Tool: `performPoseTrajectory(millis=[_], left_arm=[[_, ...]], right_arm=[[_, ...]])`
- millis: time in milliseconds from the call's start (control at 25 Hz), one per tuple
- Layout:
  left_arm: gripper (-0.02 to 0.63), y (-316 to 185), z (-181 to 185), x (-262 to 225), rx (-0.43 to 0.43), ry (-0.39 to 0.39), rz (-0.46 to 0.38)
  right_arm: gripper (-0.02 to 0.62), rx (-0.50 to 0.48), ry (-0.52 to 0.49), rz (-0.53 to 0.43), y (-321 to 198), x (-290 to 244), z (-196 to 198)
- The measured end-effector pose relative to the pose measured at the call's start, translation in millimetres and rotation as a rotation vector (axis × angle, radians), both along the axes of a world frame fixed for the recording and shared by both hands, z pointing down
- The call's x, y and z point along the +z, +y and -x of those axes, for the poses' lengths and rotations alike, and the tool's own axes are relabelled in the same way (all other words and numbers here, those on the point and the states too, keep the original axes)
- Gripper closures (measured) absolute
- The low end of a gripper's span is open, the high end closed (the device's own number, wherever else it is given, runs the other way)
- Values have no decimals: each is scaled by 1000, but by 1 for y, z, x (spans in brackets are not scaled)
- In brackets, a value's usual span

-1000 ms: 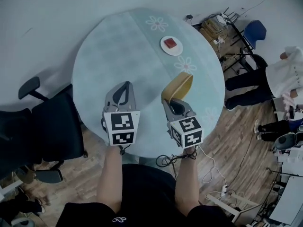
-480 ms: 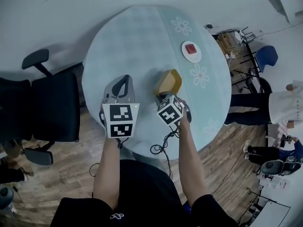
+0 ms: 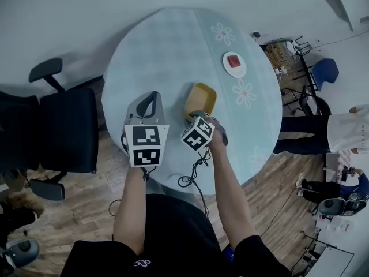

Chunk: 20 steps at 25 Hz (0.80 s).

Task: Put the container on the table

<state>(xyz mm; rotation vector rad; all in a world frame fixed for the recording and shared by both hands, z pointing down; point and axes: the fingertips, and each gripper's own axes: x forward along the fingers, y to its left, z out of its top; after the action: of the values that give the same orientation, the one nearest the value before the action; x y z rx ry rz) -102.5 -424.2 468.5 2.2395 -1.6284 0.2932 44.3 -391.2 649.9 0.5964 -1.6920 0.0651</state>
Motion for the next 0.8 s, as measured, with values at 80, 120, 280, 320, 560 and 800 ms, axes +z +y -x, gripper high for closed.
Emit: performPoseTrajectory(millis=[80, 120, 280, 320, 560, 800], left_arm=[[604, 0, -5, -4, 16, -1, -10], [604, -1, -8, -6, 23, 0, -17], [604, -6, -28, -27, 63, 14, -62], [604, -7, -35, -34, 79, 19, -77], [604, 0, -91, -76, 205, 112, -148], [604, 11, -140, -101, 311, 114, -197]], right_arm=[[499, 44, -81, -29, 0, -17, 5], [507, 82, -141, -59, -2, -30, 7], [582, 274, -464, -233, -24, -105, 12], [584, 308, -544, -276, -28, -128, 11], [584, 503, -992, -614, -24, -272, -46], [586, 714, -1097, -804, 7, -305, -122]])
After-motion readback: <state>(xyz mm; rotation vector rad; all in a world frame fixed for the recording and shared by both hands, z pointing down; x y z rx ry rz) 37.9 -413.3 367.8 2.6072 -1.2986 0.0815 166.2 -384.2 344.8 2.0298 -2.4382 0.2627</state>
